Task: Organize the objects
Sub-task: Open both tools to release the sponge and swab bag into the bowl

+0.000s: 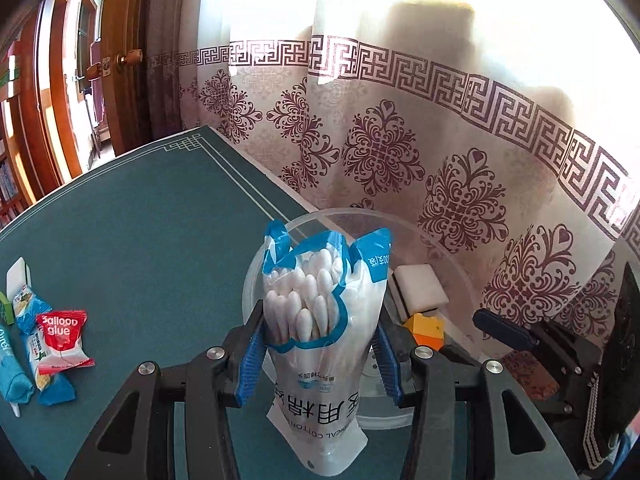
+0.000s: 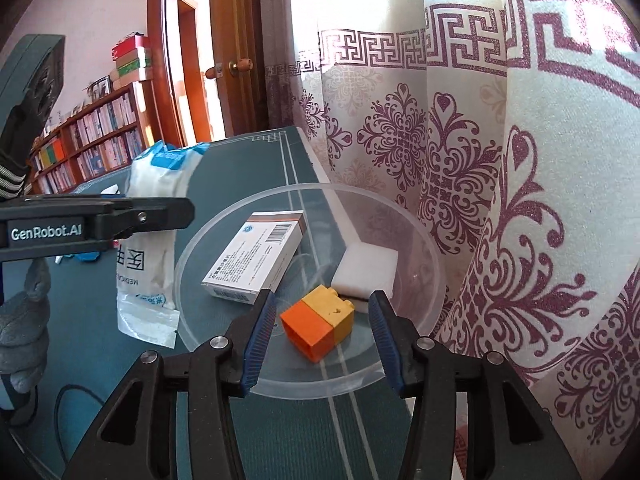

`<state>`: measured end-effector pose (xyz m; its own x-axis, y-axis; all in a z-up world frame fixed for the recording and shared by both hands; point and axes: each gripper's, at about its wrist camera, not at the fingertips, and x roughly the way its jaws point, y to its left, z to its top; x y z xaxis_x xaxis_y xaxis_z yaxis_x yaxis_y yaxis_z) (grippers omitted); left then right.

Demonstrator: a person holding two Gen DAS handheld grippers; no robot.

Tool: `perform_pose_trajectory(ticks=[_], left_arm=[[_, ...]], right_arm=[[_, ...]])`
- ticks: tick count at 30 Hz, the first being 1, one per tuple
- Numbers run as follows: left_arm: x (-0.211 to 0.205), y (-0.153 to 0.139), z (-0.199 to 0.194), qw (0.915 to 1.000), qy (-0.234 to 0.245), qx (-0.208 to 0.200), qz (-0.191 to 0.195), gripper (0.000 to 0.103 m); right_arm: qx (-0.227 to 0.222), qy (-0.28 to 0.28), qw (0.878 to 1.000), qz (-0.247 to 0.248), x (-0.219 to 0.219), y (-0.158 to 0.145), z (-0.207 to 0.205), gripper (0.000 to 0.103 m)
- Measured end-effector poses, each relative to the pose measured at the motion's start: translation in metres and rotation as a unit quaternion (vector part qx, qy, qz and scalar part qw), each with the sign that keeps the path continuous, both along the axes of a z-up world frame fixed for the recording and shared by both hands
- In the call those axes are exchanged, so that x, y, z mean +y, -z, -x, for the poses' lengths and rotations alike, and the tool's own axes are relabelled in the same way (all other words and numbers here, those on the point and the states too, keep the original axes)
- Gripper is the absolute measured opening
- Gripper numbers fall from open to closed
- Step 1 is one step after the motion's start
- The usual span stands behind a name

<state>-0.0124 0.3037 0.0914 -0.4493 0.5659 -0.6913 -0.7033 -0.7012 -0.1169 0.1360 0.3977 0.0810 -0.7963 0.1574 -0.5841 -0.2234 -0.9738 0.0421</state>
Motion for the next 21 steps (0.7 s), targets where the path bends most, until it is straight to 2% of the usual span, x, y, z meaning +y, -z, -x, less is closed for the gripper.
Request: perform_pose_trajectory(ticks=[8, 18, 19, 21], left_arm=[[0.028, -0.008, -0.003, 0.9997, 0.023, 0.006, 0.003, 0.051], [0.065, -0.008, 0.007, 0.999, 0.043, -0.014, -0.005, 0.052], [0.067, -0.007, 0.01, 0.9988, 0.043, -0.019, -0.008, 0.055], [0.067, -0.006, 0.015, 0.9989, 0.037, -0.025, -0.016, 0.072]], right_arm=[[0.002, -0.013, 1.0, 0.013, 0.002, 0.003, -0.003, 0.05], [0.002, -0.019, 0.999, 0.027, 0.004, 0.006, -0.004, 0.05], [0.001, -0.02, 0.999, 0.027, 0.003, 0.006, -0.004, 0.05], [0.002, -0.02, 0.999, 0.027, 0.003, 0.006, -0.005, 0.05]])
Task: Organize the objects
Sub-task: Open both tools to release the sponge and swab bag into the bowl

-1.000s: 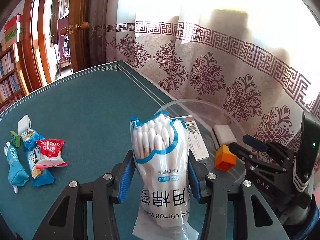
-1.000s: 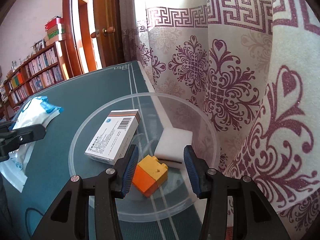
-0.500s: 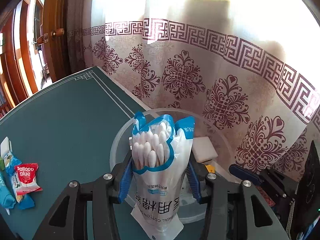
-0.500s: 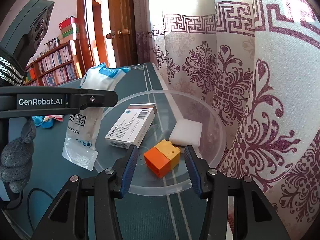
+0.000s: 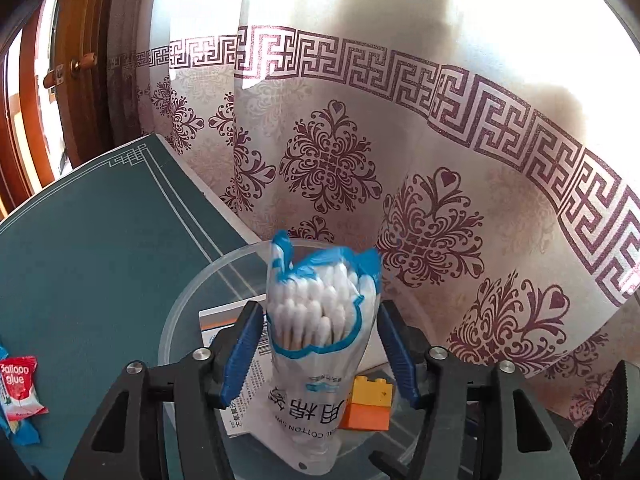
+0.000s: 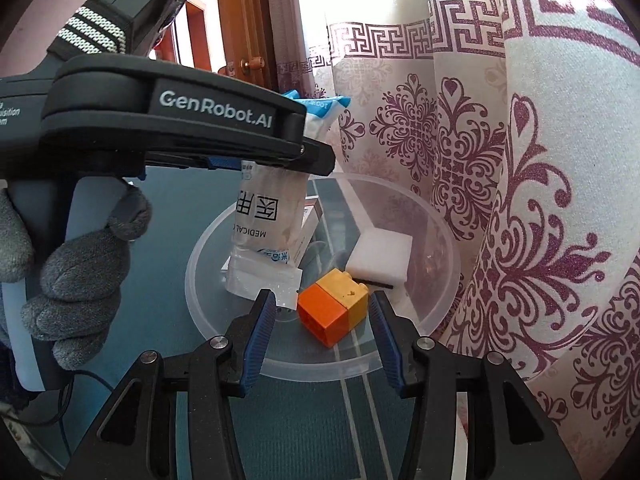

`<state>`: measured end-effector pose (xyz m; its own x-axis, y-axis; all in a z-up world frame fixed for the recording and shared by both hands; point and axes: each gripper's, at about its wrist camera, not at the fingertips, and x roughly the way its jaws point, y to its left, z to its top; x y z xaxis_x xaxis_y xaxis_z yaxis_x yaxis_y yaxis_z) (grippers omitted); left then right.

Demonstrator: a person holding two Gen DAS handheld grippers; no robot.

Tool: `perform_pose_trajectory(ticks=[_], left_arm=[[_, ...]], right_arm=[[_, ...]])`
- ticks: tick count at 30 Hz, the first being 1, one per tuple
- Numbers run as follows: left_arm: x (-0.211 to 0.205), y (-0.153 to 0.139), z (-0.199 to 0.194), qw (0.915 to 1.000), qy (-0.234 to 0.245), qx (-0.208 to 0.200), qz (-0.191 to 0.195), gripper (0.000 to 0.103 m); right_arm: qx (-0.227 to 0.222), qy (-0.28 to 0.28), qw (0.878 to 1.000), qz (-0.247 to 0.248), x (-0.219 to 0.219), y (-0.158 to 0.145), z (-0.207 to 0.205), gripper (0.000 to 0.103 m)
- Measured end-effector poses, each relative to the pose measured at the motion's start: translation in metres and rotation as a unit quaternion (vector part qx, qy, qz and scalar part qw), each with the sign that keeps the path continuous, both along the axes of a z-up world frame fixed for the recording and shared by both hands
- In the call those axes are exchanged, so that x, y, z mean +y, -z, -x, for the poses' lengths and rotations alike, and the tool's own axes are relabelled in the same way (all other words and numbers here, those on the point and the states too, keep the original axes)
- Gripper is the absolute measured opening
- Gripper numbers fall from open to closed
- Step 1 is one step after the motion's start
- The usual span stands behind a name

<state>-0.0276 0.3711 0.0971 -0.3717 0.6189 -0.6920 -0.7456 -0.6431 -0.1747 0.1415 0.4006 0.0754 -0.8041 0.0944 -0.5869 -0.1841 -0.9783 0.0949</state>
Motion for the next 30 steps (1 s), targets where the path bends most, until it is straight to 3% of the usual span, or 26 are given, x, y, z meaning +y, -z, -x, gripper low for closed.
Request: perform_pose_trajectory(ticks=[2, 6, 13, 18, 30], left_arm=[[-0.004, 0.0, 0.003, 0.9999, -0.011, 0.002, -0.007, 0.079], [-0.013, 0.001, 0.006, 0.9998, -0.021, 0.0, -0.004, 0.081], [-0.035, 0.005, 0.005, 0.9975, -0.057, 0.037, 0.019, 0.085], [-0.055, 0.01, 0.005, 0.9958, -0.082, 0.037, 0.021, 0.095], [-0.106, 0.012, 0.003, 0.9876, -0.14, 0.065, 0.028, 0.102]], right_arm=[[0.002, 0.001, 1.0, 0.0, 0.0, -0.001, -0.001, 0.05], [0.002, 0.002, 1.0, 0.0, 0.0, -0.001, -0.002, 0.05], [-0.002, 0.001, 1.0, -0.006, -0.006, 0.001, -0.002, 0.05], [-0.007, 0.003, 1.0, -0.008, -0.007, 0.002, 0.0, 0.05], [-0.001, 0.002, 1.0, -0.013, -0.019, -0.002, 0.004, 0.056]])
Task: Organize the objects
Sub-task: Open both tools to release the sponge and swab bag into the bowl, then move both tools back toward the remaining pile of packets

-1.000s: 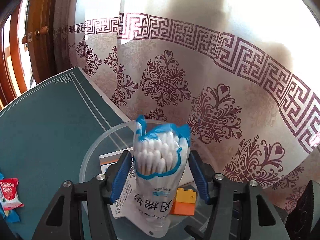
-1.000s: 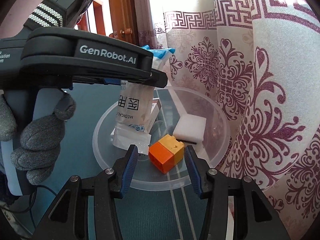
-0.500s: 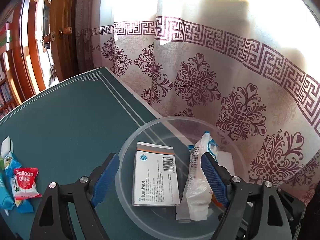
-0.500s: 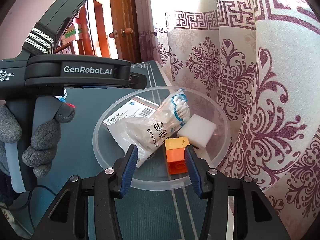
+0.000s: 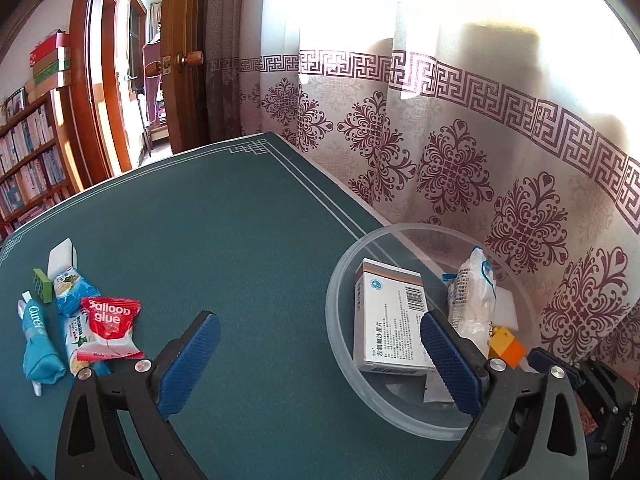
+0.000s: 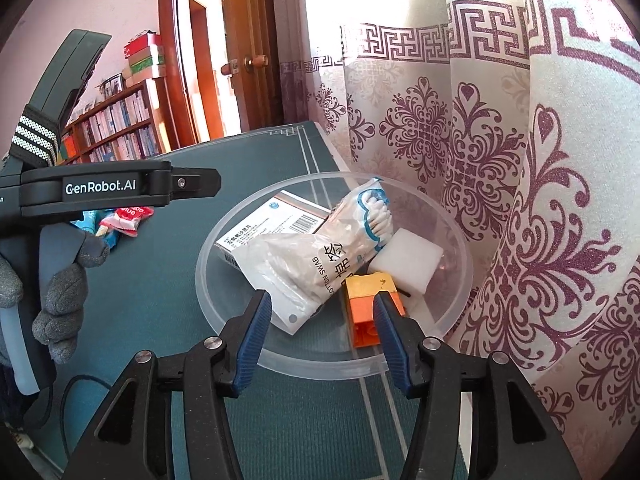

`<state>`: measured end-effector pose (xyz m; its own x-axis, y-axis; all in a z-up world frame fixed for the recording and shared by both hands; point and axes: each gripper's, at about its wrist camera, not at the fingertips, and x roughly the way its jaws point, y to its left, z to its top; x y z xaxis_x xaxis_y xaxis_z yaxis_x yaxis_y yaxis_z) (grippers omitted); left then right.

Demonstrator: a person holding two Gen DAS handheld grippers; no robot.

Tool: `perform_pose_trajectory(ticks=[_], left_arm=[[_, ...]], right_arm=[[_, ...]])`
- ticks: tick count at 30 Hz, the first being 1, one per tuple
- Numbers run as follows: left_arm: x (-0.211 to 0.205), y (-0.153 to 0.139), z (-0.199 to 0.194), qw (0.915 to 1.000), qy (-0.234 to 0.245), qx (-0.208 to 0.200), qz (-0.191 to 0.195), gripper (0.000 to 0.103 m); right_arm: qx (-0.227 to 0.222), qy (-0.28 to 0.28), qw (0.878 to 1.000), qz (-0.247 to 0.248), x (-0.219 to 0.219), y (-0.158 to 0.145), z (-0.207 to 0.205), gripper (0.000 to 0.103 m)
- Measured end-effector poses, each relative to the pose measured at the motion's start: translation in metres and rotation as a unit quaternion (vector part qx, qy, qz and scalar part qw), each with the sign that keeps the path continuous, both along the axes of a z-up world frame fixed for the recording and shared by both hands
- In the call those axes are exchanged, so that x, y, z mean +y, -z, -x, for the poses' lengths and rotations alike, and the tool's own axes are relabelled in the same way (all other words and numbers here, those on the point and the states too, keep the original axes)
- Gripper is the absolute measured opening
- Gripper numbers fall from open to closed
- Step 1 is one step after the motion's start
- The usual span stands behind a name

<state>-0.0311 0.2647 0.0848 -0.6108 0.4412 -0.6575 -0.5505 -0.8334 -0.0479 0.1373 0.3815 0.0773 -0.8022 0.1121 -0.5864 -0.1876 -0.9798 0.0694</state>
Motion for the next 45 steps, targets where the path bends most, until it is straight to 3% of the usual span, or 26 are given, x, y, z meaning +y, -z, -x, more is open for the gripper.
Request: perform_pose_trajectory(ticks=[17, 33, 45], left_arm=[[-0.103, 0.001, 0.024, 0.9943, -0.106, 0.005, -0.005, 0.102], [-0.197, 0.016, 0.061, 0.9739, -0.226, -0.023, 0.0, 0.102], [-0.234, 0.032, 0.09, 0.9564, -0.287, -0.056, -0.006, 0.102]], right_arm=[[0.015, -0.063, 0.998, -0.026, -0.068, -0.019, 0.027, 0.059], [-0.005, -0.122, 0.993, 0.006, -0.116, -0.011, 0.077, 0.059], [-0.019, -0.155, 0.987, 0.022, -0.142, -0.004, 0.102, 0.064]])
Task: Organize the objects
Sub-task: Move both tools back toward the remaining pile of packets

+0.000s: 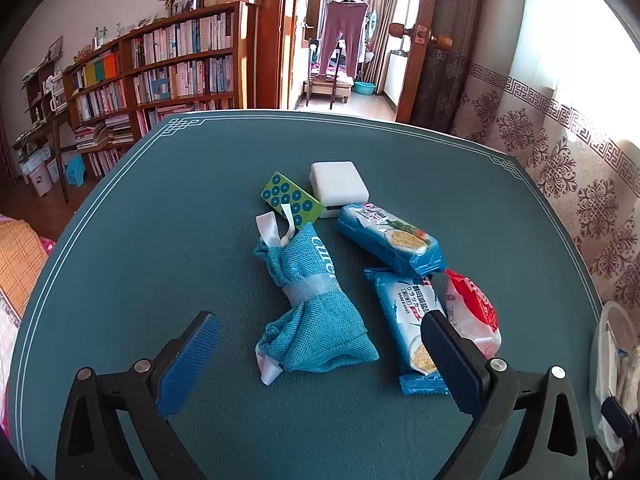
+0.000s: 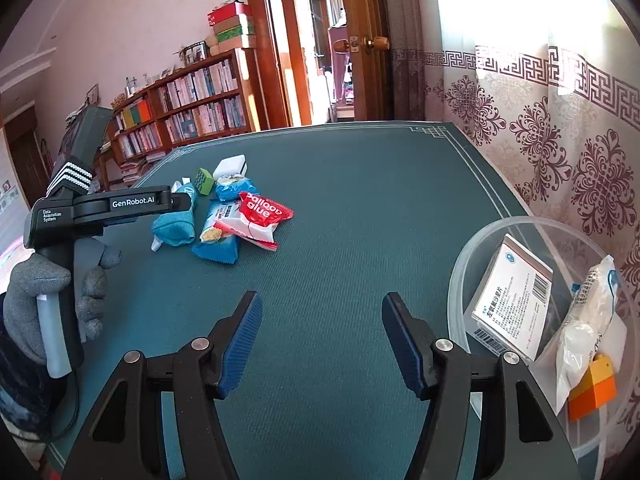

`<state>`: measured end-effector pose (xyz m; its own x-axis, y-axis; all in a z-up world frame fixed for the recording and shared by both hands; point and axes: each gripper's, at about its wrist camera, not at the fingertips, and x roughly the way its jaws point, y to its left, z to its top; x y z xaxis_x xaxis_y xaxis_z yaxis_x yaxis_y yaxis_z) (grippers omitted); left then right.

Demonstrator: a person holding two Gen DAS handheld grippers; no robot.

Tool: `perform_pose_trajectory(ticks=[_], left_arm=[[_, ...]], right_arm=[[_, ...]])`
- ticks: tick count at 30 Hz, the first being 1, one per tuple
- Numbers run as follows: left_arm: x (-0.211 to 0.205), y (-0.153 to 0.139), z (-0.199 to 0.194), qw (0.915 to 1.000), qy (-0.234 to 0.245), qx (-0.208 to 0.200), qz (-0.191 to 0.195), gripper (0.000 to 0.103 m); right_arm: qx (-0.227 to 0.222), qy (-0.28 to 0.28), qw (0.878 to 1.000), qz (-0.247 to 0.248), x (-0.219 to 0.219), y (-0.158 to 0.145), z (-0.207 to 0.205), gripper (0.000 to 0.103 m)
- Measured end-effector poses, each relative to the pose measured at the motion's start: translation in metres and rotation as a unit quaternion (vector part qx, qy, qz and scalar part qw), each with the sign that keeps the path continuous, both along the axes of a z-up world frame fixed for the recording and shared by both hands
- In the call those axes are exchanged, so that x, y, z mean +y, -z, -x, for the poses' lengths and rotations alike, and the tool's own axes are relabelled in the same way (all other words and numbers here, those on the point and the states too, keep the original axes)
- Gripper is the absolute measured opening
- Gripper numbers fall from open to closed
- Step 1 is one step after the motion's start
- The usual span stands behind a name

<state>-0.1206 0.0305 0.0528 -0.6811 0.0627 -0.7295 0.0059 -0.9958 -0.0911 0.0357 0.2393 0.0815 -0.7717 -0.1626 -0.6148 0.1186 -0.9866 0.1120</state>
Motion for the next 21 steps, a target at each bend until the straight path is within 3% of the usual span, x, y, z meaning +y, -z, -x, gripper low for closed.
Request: perform_pose_trajectory(ticks=[10, 16, 21], left_arm=[[-0.023, 0.016, 0.03, 0.9977, -0.054, -0.032, -0.024, 0.102], [-0.021, 0.022, 0.035, 0.9981, -0.053, -0.028, -0.015, 0.102], [-0.02, 0.031, 0.038, 0.9987, -0.03, -0.033, -0.027, 0.085]], right_arm=[[-0.019, -0.007, 1.0, 0.015, -0.008, 0.008, 0.017, 0.064], [-0.034, -0.009, 0.999, 0.032, -0.014, 0.013, 0.033, 0.064], [-0.047, -0.011, 0.998, 0.051, -0.02, 0.018, 0.05, 0.064]])
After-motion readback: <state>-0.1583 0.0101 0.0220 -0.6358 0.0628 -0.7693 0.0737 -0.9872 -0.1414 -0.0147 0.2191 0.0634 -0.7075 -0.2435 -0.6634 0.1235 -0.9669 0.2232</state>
